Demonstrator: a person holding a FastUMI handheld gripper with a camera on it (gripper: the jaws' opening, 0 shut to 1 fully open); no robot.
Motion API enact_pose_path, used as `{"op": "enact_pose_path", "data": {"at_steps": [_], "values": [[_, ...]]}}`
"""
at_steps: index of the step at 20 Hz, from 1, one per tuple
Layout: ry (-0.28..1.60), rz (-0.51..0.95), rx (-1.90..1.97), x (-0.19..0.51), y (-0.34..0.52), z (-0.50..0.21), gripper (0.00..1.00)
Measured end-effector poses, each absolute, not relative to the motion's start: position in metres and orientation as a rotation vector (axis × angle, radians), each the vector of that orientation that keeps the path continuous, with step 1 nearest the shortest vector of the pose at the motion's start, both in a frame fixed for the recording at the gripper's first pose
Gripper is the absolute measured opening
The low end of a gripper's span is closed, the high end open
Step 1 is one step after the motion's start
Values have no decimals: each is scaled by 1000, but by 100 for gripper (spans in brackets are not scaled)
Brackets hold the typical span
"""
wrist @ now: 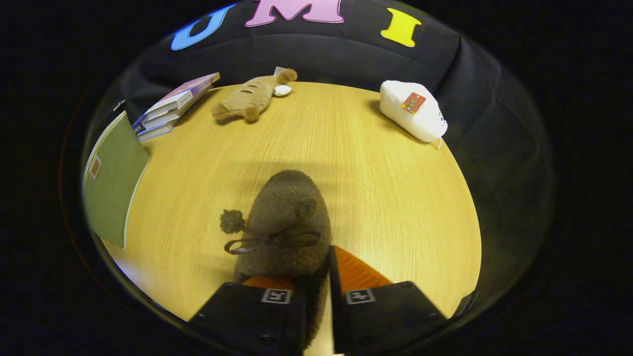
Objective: Open the storage box then place both shoes into the box .Put the left shoe in first, then the right shoe, with the right side of both shoes facing outward in a uniform manner.
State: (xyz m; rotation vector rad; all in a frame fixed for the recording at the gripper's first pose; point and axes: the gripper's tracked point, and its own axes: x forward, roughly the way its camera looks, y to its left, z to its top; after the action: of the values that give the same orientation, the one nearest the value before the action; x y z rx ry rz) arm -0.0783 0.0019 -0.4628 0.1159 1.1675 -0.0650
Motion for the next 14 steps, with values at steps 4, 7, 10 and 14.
{"op": "enact_pose_path", "data": {"at_steps": [4,7,10,14], "values": [[1125,-148,184,-82,5,-434,5],[1072,-160,233,-71,19,-392,5],[1011,-143,284,-49,47,-332,5],[975,-69,377,-13,115,-263,5]]}}
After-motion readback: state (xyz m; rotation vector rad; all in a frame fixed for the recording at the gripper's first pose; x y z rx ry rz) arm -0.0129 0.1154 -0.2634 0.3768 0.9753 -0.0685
